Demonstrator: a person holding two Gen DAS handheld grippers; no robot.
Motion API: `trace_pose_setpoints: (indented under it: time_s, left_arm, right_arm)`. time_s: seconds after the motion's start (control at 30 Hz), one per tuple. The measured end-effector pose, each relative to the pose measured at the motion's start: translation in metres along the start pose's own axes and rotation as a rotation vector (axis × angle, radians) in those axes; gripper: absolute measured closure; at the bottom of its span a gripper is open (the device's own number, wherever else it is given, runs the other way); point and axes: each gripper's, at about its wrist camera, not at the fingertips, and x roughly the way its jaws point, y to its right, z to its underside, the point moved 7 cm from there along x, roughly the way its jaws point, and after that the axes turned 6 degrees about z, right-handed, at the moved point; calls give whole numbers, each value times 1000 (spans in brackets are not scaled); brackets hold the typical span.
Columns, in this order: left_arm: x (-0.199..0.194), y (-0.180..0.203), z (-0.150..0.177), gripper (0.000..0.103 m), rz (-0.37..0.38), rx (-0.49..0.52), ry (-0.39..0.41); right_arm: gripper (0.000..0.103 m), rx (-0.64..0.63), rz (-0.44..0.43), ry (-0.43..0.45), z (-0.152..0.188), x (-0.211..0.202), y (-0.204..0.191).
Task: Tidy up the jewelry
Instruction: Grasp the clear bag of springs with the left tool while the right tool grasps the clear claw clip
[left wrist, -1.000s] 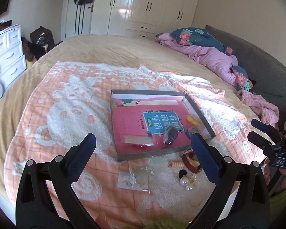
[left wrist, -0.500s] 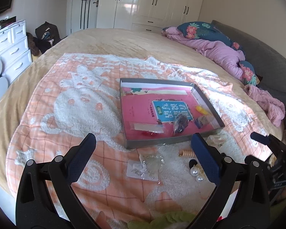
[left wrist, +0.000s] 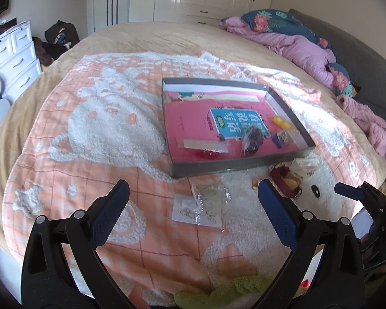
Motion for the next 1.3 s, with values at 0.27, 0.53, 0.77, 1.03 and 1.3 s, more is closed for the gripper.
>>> trace_pose_setpoints:
  time_s: [0.27, 0.53, 0.77, 1.03, 1.3]
  left_arm:
    - [25, 2, 12, 10, -7, 11, -49]
    - [38, 1, 19, 11, -16, 17, -77]
    - [46, 1, 22, 15, -12, 20, -92]
    - [61, 10, 25, 24, -4, 48, -118]
    - [83, 17, 27, 24, -33, 73, -156]
  right_arm:
    - [6, 26, -5, -37, 10, 13, 4]
    - [6, 71, -44, -71, 17, 32, -2]
    - [26, 72, -76, -116, 20, 59, -11]
    - [51, 40, -55, -79, 17, 73, -9]
    - [64, 42, -91, -67, 19, 68, -5]
